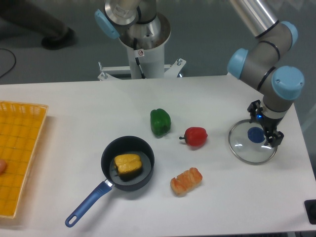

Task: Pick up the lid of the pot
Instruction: 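Close the gripper on the blue knob of the glass lid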

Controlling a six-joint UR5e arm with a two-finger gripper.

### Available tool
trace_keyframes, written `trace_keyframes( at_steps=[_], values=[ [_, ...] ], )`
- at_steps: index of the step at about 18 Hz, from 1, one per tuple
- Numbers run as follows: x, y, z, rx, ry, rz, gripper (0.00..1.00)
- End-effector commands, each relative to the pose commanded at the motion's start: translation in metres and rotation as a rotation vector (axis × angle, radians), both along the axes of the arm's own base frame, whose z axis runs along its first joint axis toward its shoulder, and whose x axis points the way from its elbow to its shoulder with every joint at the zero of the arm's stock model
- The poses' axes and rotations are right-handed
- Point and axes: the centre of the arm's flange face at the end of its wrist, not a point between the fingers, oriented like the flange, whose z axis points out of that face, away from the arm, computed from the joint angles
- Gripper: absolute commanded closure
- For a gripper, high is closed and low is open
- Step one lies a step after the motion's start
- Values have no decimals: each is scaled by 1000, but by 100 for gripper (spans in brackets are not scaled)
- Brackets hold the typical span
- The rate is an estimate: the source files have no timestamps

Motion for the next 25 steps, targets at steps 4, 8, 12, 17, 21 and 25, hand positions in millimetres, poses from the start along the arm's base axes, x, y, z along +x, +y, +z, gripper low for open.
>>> trace_keyframes(
  at_steps=[4, 8, 12, 17, 21, 25],
  values=[
    [-1, 1, -9, -3, -12, -2, 0],
    [-1, 1, -15, -6, -21, -2, 0],
    [-1, 4, -21, -8, -28, -5, 0],
    [1, 7, -24, -9, -33, -14, 2],
    [1, 7, -24, -11, -34, -17, 11],
    [2, 7, -26, -12, -37, -18, 17]
  ],
)
